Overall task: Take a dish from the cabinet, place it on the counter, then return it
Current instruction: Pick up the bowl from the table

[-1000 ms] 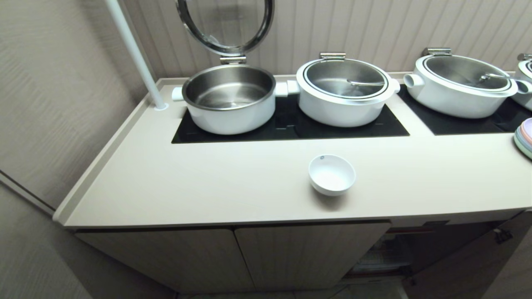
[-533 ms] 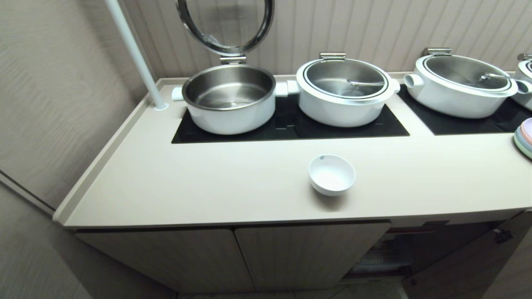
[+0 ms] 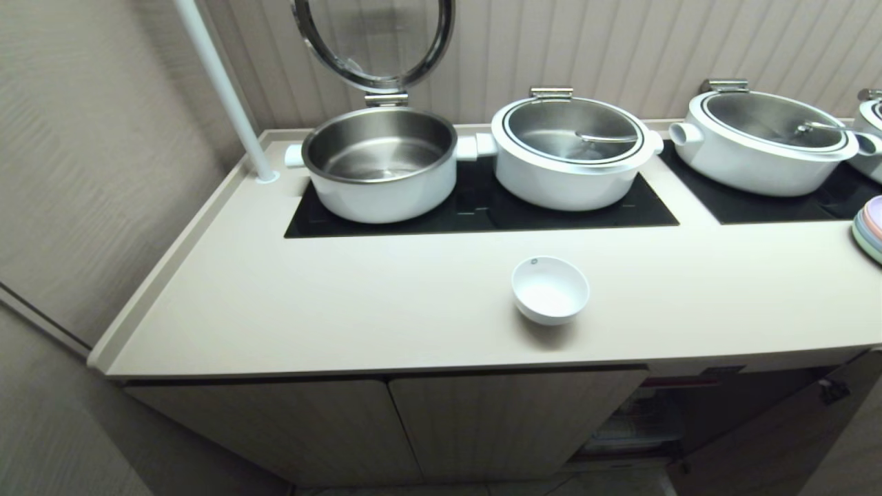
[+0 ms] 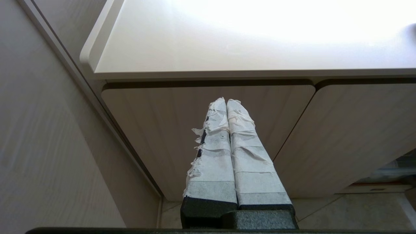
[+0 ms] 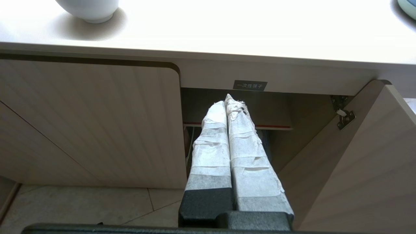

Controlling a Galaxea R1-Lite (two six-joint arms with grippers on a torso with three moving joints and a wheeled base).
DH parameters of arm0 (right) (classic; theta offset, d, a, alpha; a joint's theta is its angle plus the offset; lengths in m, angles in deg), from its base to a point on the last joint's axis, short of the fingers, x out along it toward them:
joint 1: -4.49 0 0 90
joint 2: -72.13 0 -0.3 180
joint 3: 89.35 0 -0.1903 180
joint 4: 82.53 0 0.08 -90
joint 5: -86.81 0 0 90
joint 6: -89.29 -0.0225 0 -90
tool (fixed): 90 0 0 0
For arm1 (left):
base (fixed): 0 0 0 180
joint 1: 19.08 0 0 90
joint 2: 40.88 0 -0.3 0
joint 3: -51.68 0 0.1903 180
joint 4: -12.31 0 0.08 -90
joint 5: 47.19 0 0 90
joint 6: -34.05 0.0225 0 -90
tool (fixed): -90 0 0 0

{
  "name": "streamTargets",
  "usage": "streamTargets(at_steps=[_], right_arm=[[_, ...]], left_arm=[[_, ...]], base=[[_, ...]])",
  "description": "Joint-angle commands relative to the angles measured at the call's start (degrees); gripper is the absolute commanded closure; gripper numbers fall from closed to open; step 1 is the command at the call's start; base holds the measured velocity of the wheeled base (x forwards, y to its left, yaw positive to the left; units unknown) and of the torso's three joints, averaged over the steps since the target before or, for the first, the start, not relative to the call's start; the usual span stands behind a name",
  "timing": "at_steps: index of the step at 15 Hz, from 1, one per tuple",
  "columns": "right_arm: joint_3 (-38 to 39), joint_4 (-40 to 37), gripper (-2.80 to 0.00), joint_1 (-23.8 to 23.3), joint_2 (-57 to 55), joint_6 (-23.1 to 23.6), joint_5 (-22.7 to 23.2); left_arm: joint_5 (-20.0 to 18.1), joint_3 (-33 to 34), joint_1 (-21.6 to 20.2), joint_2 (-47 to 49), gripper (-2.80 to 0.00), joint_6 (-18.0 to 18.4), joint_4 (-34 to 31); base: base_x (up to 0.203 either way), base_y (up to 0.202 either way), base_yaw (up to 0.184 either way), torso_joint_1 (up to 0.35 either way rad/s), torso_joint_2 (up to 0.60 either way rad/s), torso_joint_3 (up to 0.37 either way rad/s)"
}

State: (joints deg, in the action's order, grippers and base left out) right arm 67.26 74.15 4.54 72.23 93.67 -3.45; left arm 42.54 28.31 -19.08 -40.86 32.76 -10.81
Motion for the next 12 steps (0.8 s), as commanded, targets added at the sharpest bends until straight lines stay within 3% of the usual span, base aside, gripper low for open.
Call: streamTargets(at_steps=[1, 12], right_arm=[[-0.06, 0.04, 0.00, 0.04, -0.10, -0.16, 0.00], [-0.24, -0.66, 0.00, 0.04, -0.10, -0.60, 0.09]], left_arm=[[0.00, 0.00, 0.00, -0.02, 0.00, -0.03, 0.02], [0.00, 0.00, 0.00, -0.02, 0.00, -0.03, 0.02]], base=[[0.000, 0.000, 0.000, 0.000, 0.00, 0.000], [0.000, 0.000, 0.000, 0.000, 0.00, 0.000]])
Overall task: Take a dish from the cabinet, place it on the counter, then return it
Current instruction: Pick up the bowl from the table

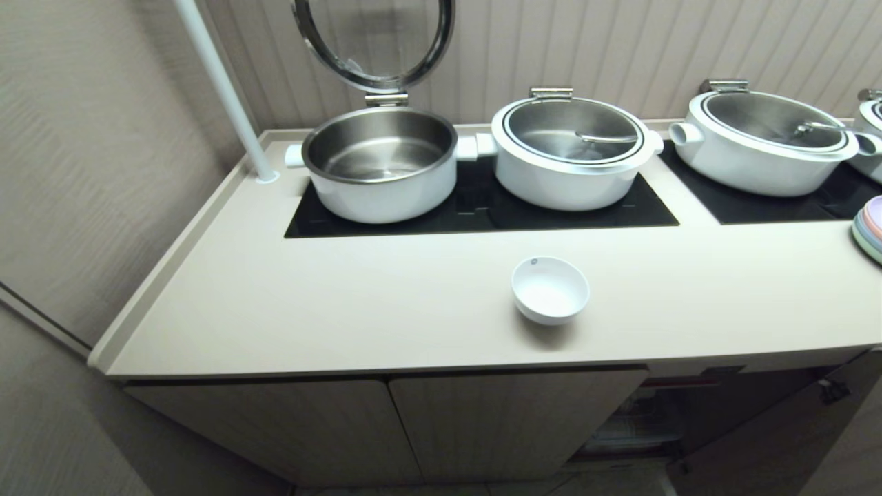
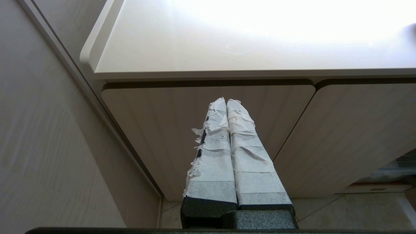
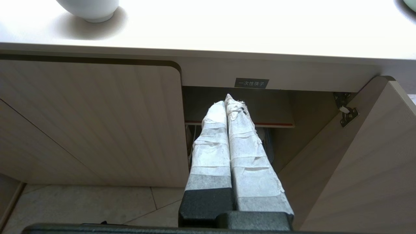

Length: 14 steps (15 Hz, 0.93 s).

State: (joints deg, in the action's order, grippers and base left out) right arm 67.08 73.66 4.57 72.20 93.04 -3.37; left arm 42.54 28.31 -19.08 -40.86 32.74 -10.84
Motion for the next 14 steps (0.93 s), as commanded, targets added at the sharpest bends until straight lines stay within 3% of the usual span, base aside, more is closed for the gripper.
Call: streamTargets(at_steps=[1, 5, 8, 14], right_arm=[[-0.05, 0.02, 0.00, 0.01, -0.07, 0.12, 0.01], [-1.39, -0.23, 0.00, 0.01, -0.07, 0.47, 0.25], [-5.91, -2.21, 0.00, 0.01, -1.51, 0.47, 3.19], [-16.05, -2.48, 0.00, 0.17, -16.11, 0.46, 3.12]], left_arm=[[0.00, 0.00, 0.00, -0.02, 0.00, 0.00, 0.04], [0.00, 0.00, 0.00, -0.02, 0.00, 0.00, 0.04], [0.00, 0.00, 0.00, -0.02, 0.00, 0.00, 0.04], [0.00, 0.00, 0.00, -0.02, 0.00, 0.00, 0.04]], base=[[0.000, 0.000, 0.000, 0.000, 0.00, 0.000], [0.000, 0.000, 0.000, 0.000, 0.00, 0.000], [0.000, 0.000, 0.000, 0.000, 0.00, 0.000], [0.000, 0.000, 0.000, 0.000, 0.00, 0.000]])
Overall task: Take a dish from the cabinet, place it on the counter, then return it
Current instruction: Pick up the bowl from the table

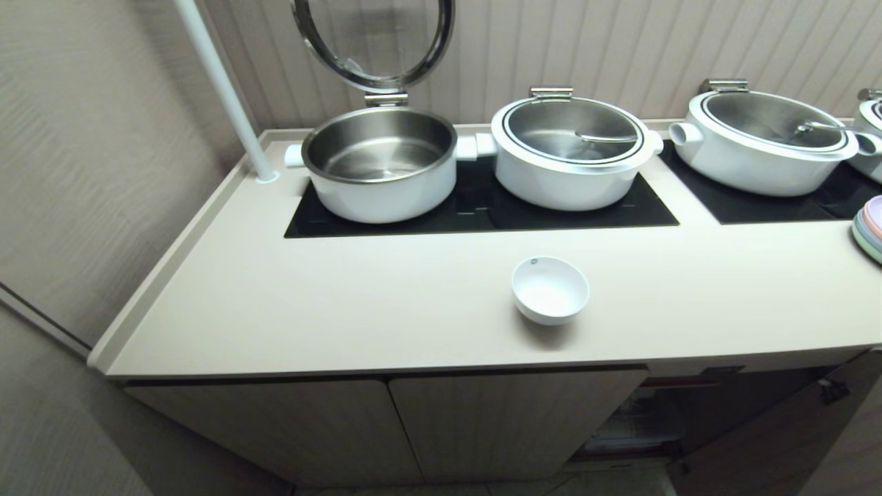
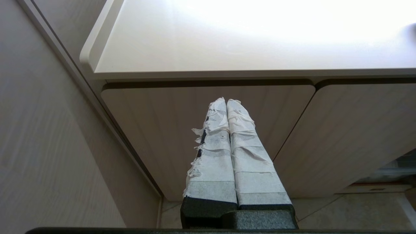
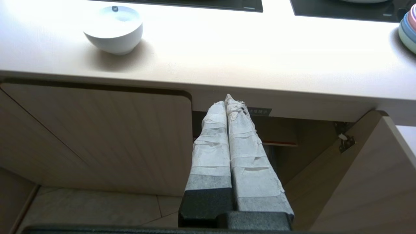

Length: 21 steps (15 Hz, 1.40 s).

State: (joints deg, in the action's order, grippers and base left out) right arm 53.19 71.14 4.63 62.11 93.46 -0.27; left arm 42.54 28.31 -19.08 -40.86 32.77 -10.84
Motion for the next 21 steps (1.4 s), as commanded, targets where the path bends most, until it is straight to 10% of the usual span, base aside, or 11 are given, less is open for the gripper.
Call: streamTargets(at_steps=[1, 11, 21], right_arm=[[-4.47, 0.12, 0.00, 0.45, -9.34, 0.04, 0.00], [-28.88, 0.30, 0.00, 2.31, -51.11, 0.25, 0.70], [-50.83, 4.20, 0.00, 15.01, -84.70, 0.25, 7.48]], left_arm=[[0.00, 0.00, 0.00, -0.02, 0.00, -0.03, 0.04], [0.00, 0.00, 0.00, -0.02, 0.00, -0.03, 0.04], [0.00, 0.00, 0.00, -0.02, 0.00, -0.03, 0.04]], base=[[0.000, 0.000, 0.000, 0.000, 0.00, 0.000], [0.000, 0.000, 0.000, 0.000, 0.00, 0.000], [0.000, 0.000, 0.000, 0.000, 0.00, 0.000]])
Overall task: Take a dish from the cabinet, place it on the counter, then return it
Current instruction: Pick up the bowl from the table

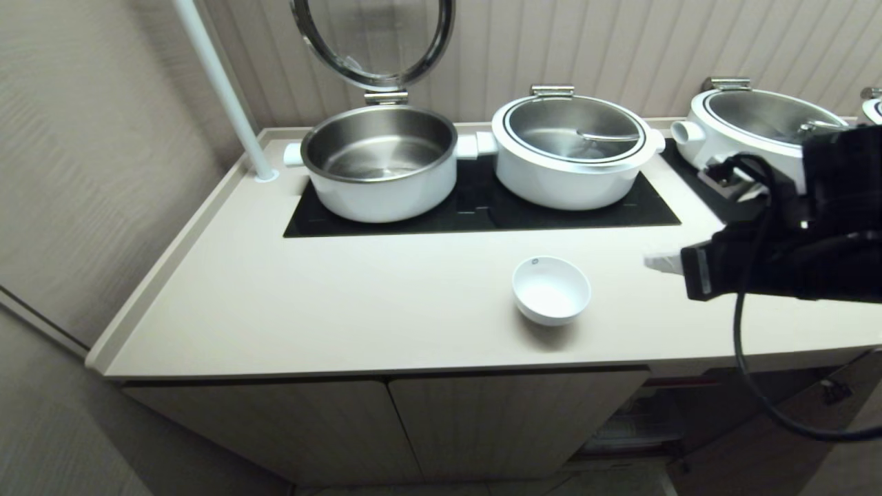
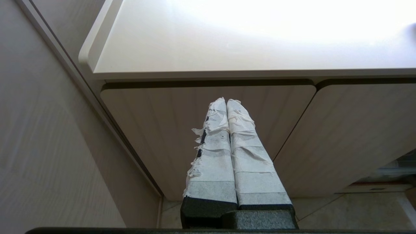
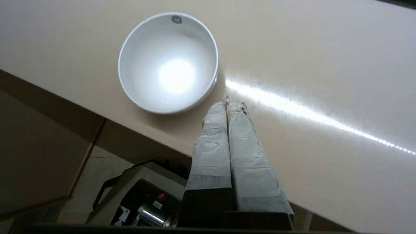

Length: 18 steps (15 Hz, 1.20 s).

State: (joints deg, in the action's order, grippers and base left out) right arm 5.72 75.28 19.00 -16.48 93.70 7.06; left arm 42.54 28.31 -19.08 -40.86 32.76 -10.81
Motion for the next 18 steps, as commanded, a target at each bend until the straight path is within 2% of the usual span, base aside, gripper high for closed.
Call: streamTargets(at_steps=[1, 2, 5, 12, 13, 15, 18], right_arm=[[-7.44, -0.28, 0.00, 0.77, -8.77, -0.07, 0.32], [-11.10, -1.75, 0.00, 0.86, -10.61, -0.12, 0.41], [-22.43, -12.88, 0.00, 0.84, -15.09, -0.41, 0.57], [-50.42, -45.22, 0.00, 0.49, -25.00, 0.01, 0.18], [-50.99, -48.34, 0.00, 0.52, -25.65, 1.98, -0.15], [-50.97, -51.95, 0.00, 1.27, -25.82, 2.95, -1.20], [-51.02, -52.60, 0.00, 2.96, -26.15, 2.97, -1.36]], left_arm=[[0.00, 0.00, 0.00, -0.02, 0.00, -0.03, 0.02], [0.00, 0.00, 0.00, -0.02, 0.00, -0.03, 0.02], [0.00, 0.00, 0.00, -0.02, 0.00, -0.03, 0.02], [0.00, 0.00, 0.00, -0.02, 0.00, -0.03, 0.02], [0.00, 0.00, 0.00, -0.02, 0.00, -0.03, 0.01], [0.00, 0.00, 0.00, -0.02, 0.00, -0.03, 0.02], [0.00, 0.00, 0.00, -0.02, 0.00, -0.03, 0.02]], base=[[0.000, 0.000, 0.000, 0.000, 0.00, 0.000], [0.000, 0.000, 0.000, 0.000, 0.00, 0.000], [0.000, 0.000, 0.000, 0.000, 0.00, 0.000], [0.000, 0.000, 0.000, 0.000, 0.00, 0.000], [0.000, 0.000, 0.000, 0.000, 0.00, 0.000], [0.000, 0.000, 0.000, 0.000, 0.00, 0.000], [0.000, 0.000, 0.000, 0.000, 0.00, 0.000]])
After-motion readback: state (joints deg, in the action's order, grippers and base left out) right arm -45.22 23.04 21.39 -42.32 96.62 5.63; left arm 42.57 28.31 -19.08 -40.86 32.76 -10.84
